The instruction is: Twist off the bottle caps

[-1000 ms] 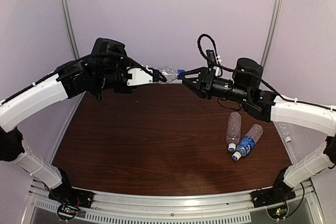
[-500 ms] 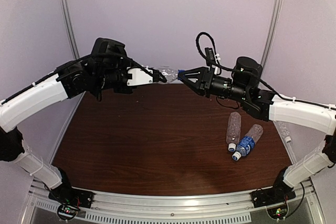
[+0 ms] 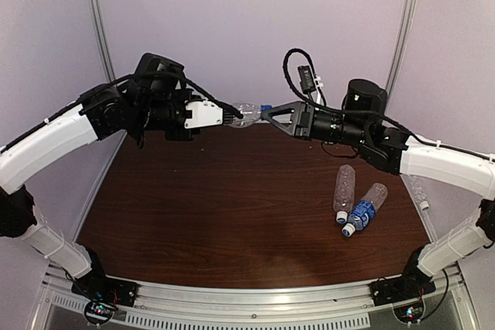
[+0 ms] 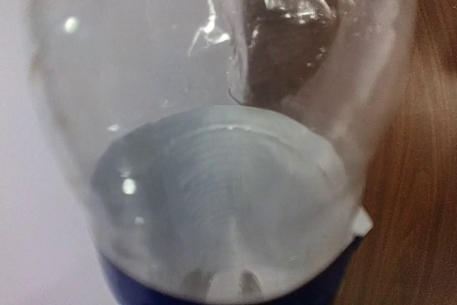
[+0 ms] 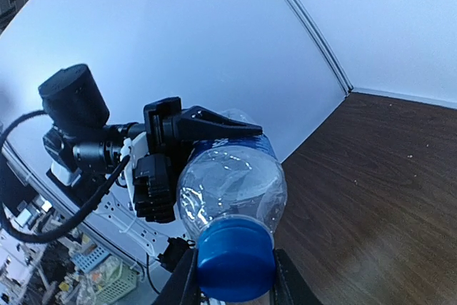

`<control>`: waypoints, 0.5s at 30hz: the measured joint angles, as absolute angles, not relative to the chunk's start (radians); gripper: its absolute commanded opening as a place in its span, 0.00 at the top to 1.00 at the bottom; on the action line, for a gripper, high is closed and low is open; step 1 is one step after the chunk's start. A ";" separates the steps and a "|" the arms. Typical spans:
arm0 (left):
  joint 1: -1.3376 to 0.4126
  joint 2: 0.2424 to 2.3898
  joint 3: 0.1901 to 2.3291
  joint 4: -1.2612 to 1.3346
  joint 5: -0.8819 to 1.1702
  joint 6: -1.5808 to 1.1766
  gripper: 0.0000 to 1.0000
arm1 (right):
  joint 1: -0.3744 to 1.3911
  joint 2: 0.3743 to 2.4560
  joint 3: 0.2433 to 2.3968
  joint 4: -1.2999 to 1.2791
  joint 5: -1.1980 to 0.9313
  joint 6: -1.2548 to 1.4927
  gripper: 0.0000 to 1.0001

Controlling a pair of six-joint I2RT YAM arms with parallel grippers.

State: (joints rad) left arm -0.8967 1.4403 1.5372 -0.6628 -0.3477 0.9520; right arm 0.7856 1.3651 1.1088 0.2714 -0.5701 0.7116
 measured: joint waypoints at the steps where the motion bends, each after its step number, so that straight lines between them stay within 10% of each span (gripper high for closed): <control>1: -0.895 1.443 1.554 -0.698 -0.320 0.936 0.68 | 0.791 1.357 1.117 0.246 -0.572 0.657 1.00; 15: -0.887 1.486 1.694 -1.176 0.160 0.825 0.71 | 0.976 1.217 1.147 -0.145 -0.511 -0.372 1.00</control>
State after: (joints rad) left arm -0.8867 1.4857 1.6936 -1.1759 0.1604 0.8246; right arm 0.9760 1.2175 1.1473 -0.1452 -0.5114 -0.3721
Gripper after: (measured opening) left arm 0.315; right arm 0.297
